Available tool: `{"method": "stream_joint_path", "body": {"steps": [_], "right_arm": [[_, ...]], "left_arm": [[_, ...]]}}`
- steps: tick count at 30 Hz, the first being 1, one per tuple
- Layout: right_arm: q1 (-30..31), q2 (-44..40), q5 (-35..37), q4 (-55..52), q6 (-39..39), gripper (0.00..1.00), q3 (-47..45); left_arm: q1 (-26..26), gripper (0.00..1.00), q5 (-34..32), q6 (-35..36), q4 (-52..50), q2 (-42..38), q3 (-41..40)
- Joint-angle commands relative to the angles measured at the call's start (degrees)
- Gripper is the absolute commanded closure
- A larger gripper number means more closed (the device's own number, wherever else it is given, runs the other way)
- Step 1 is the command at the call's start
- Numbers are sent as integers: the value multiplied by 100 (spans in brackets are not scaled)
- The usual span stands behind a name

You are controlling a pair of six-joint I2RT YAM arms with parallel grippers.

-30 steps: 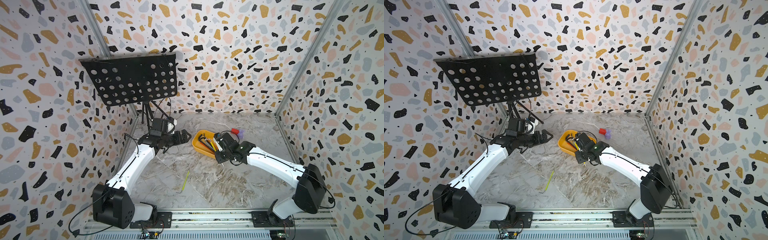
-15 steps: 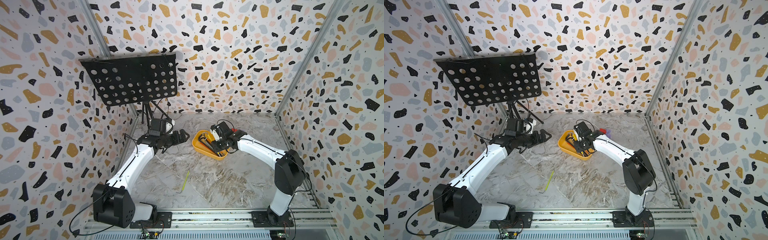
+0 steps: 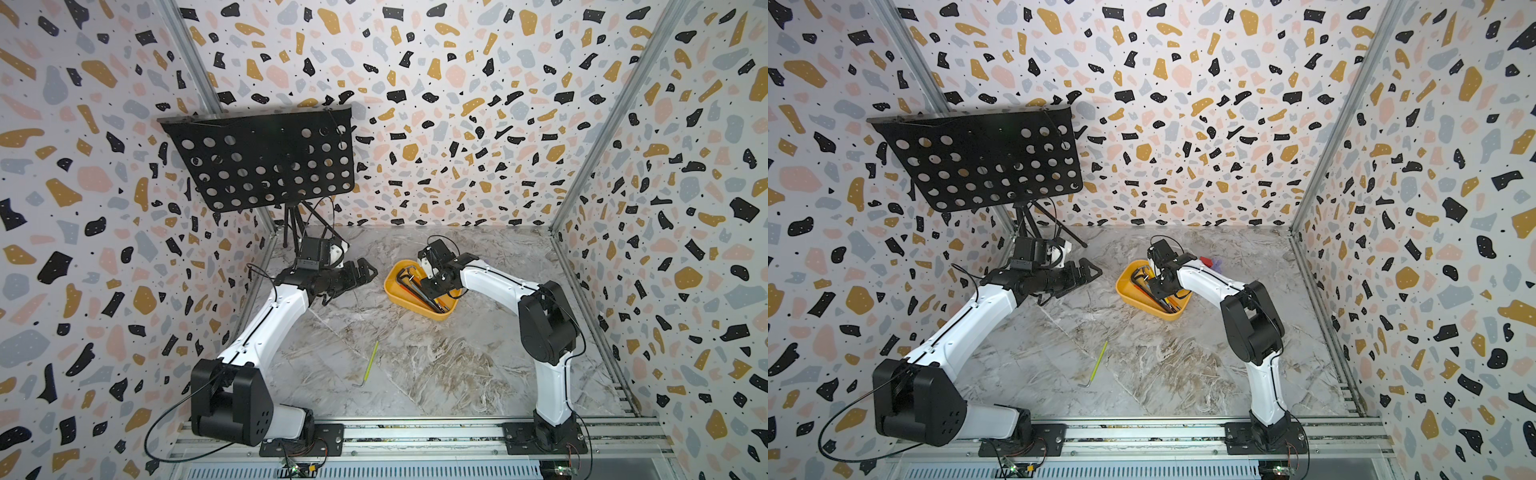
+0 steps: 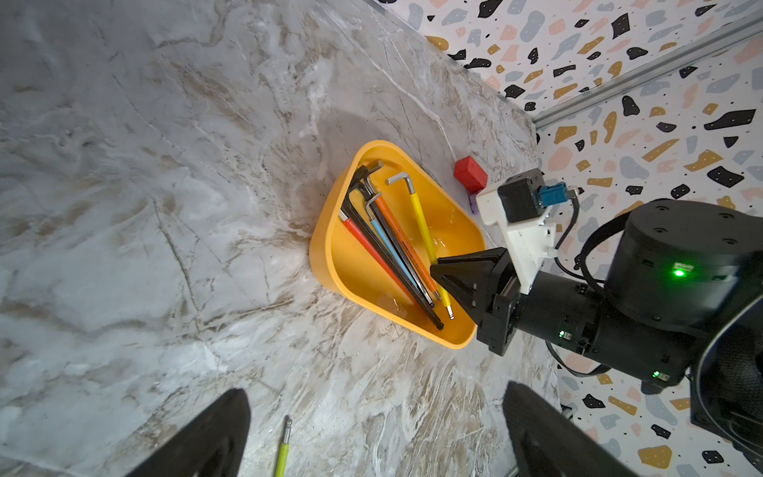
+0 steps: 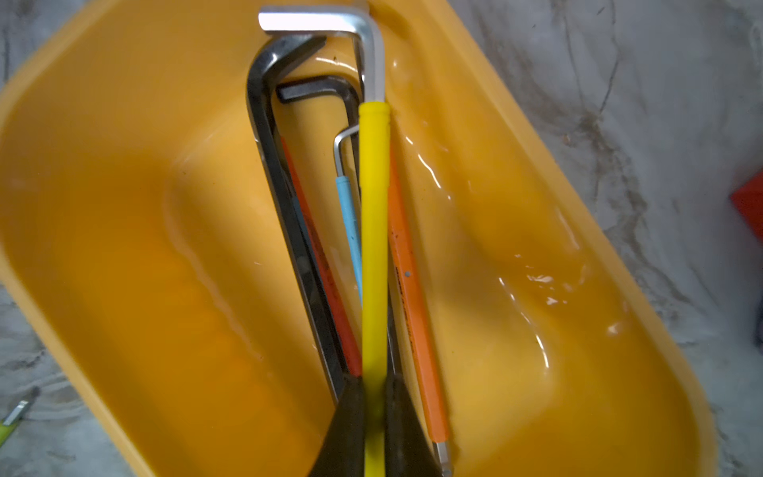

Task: Put the hex key on the desktop into the storage box
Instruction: Place the Allen key in the storage box, then pick up the Allen key from the center of the board.

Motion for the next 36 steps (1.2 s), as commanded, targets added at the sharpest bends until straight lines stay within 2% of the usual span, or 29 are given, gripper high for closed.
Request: {"method": "stream_joint_path", "body": {"steps": [1, 7, 11, 18, 27, 33, 36], "right_arm": [[-2, -173, -50, -105, -83, 100, 105], [-2, -124, -100, -171, -122, 99, 63], [-1, -270, -103, -172, -96, 85, -42], [-2, -670, -32, -130, 12, 67, -244], [-1, -1734, -223, -166, 465, 65, -728], [142, -2537, -1234, 152, 1414, 64, -1580], [592, -2923, -865, 259, 1692, 63, -2040]], "left_arm": [[20, 0, 147, -27, 187, 43, 25], [20, 0, 144, -27, 187, 43, -2], [20, 1, 154, -27, 187, 52, 7], [20, 0, 32, 63, 187, 9, -44], [20, 0, -229, 164, 182, -136, -105], [29, 0, -561, 320, 188, -440, -172], [29, 0, -828, 419, 194, -647, -228]]}}
